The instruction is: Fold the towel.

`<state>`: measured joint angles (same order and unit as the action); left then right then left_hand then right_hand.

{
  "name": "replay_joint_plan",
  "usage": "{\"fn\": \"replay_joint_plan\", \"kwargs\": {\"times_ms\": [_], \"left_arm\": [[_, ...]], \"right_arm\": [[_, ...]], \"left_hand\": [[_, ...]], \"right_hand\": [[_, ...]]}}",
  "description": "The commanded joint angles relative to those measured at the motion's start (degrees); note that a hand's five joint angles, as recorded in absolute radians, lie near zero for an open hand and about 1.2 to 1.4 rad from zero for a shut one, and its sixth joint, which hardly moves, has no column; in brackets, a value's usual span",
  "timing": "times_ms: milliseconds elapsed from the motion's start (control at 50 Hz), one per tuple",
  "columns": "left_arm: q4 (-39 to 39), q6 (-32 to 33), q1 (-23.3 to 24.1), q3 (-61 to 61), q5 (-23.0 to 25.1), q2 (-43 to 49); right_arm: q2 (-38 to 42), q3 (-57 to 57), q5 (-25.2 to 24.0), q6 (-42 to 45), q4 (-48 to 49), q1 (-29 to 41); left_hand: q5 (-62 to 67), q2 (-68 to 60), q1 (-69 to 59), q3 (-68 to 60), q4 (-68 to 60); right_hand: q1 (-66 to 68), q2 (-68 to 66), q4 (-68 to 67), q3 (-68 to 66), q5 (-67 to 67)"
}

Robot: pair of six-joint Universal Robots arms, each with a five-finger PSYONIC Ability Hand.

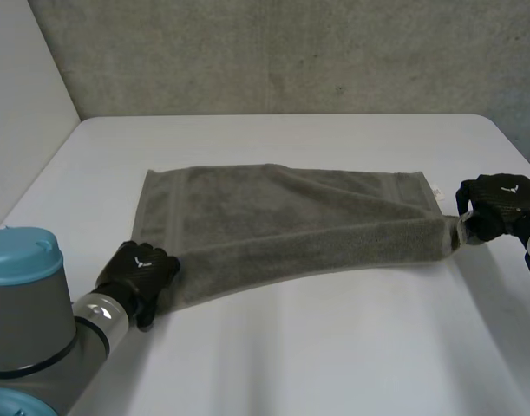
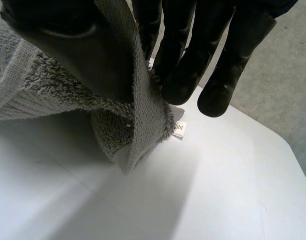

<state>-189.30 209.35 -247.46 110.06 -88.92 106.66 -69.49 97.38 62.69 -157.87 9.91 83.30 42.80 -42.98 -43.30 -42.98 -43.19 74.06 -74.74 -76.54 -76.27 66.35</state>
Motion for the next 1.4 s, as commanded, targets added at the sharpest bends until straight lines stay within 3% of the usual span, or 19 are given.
{"fn": "replay_joint_plan", "kwargs": {"times_ms": [20,580,760,1400], "left_arm": [[-0.3,0.0,-1.4,0.1,-0.2,1.2],[-4.1,1.6,-4.4,-1.4,-0.6,6.5],[-5.4,6.0,-5.7,-2.3,-0.6,7.9],[-5.5,6.0,-5.7,-5.8,-0.8,9.4]], "right_arm": [[0.1,0.2,-0.2,0.3,0.0,0.0],[0.1,0.7,-0.6,0.4,0.7,0.5],[0.1,0.8,-0.6,0.8,0.7,0.5],[0.1,0.8,-0.9,1.2,0.7,0.5]], "left_hand": [[-17.5,7.7,8.0,7.7,7.9],[-17.7,7.9,8.2,7.9,8.1],[-15.2,5.3,5.7,5.3,5.6],[-1.9,-7.9,-7.6,-7.9,-7.7]], "right_hand": [[5.9,-5.3,-3.5,-3.7,3.7],[5.9,-5.3,-3.5,-3.7,3.7],[5.9,-5.3,-3.5,-3.7,3.7],[5.9,-5.3,-3.5,-3.7,3.7]]}}
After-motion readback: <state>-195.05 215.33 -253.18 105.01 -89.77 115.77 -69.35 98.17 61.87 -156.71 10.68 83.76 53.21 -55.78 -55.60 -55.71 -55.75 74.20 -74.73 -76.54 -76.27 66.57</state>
